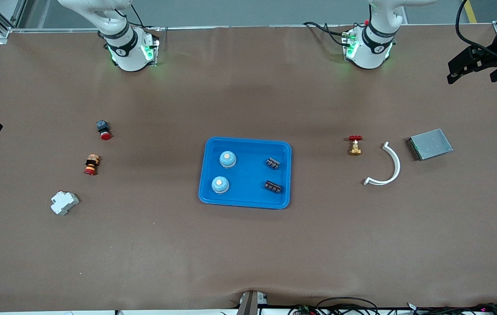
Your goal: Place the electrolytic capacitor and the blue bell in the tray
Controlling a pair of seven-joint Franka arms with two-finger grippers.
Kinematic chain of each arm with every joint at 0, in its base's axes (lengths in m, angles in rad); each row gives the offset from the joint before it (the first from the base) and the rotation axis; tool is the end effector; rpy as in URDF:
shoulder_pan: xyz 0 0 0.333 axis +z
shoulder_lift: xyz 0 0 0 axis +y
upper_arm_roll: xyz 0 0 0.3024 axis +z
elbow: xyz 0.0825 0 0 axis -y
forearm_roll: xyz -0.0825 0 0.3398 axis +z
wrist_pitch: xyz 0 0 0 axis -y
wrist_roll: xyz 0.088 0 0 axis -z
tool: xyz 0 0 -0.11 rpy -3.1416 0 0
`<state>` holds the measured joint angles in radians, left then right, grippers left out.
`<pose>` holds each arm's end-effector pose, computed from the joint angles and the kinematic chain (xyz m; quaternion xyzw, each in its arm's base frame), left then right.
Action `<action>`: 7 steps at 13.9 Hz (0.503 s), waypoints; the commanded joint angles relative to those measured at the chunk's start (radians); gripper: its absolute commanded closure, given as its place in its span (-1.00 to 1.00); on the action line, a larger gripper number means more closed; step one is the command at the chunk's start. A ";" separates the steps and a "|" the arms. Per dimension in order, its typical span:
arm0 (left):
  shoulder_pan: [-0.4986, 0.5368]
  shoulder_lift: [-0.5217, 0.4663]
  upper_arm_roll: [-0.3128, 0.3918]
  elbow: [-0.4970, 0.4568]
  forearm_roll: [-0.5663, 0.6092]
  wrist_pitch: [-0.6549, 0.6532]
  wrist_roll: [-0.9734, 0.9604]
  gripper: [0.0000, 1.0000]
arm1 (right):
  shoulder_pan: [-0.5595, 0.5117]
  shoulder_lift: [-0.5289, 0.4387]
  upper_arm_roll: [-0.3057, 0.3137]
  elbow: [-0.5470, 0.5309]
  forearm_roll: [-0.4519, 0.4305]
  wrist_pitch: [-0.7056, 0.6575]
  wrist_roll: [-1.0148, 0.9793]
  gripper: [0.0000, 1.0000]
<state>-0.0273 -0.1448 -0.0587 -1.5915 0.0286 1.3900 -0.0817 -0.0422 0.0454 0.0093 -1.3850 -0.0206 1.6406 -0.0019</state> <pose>0.4451 -0.0373 0.6532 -0.9994 -0.0004 0.0268 0.0207 0.5297 -0.0197 0.6714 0.9943 -0.0158 0.1047 0.0119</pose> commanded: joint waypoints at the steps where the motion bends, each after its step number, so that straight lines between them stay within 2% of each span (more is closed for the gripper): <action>1: 0.009 -0.036 -0.003 -0.015 -0.013 -0.014 0.011 -1.00 | -0.013 -0.015 0.004 -0.012 0.008 0.005 0.014 -1.00; 5: 0.009 -0.022 0.000 -0.016 -0.016 -0.020 0.016 -1.00 | -0.018 -0.012 -0.002 -0.017 -0.001 0.005 0.005 -1.00; 7: 0.010 -0.022 0.002 -0.021 -0.016 0.041 0.022 -1.00 | -0.022 -0.010 -0.008 -0.020 -0.019 0.004 -0.003 -1.00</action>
<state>-0.0249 -0.1597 -0.0577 -1.6019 0.0286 1.3869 -0.0790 -0.0464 0.0454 -0.0024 -1.3876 -0.0249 1.6404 -0.0019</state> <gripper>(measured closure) 0.000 0.000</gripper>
